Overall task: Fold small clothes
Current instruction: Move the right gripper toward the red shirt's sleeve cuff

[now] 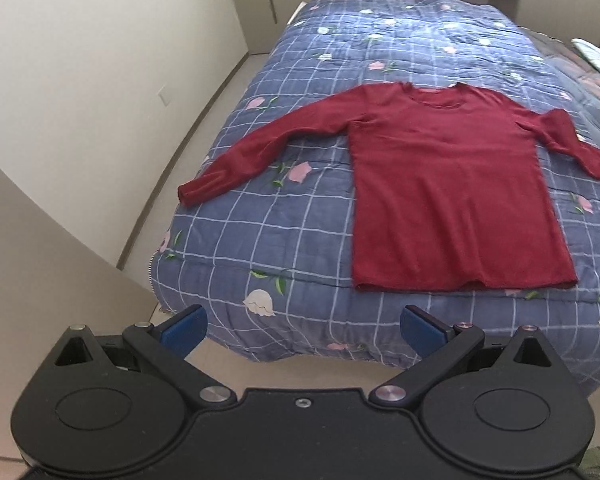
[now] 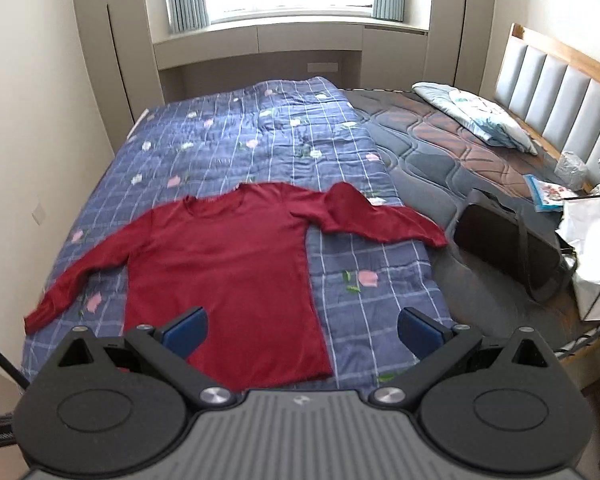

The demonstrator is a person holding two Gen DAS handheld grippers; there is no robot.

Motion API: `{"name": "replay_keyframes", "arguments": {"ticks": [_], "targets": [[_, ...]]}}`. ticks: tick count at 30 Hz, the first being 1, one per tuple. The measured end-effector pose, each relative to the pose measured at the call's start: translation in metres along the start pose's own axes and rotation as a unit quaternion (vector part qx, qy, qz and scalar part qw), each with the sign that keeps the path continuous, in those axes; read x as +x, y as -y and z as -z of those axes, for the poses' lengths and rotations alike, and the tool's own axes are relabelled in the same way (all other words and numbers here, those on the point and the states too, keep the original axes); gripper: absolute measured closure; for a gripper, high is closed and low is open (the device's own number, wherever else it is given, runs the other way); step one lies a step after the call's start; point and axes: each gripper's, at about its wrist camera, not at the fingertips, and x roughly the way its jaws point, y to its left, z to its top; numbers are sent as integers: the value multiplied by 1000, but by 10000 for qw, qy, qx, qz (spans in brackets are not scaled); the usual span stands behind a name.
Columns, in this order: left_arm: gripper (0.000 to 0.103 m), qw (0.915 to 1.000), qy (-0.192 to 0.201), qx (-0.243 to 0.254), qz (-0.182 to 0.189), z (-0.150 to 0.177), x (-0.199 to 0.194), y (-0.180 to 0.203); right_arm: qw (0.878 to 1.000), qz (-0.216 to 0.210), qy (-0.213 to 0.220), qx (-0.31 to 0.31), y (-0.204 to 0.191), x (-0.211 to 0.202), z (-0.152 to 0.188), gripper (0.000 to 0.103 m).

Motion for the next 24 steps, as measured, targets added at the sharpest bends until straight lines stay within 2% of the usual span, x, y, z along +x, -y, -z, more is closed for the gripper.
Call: {"name": "replay_keyframes", "arguments": {"ticks": [6, 10, 18, 24], "targets": [[1, 9998, -163, -74, -132, -32, 21, 21, 9997, -110, -185, 119, 22, 45, -33, 0], [1, 9988, -423, -68, -230, -58, 36, 45, 9990, -112, -407, 158, 40, 85, -56, 0], [1, 9952, -896, -197, -345, -114, 64, 107, 9964, -170, -816, 131, 79, 164, -95, 0], [1, 9953, -893, -104, -361, -151, 77, 163, 9932, -263, -1111, 214, 108, 217, -112, 0]]}}
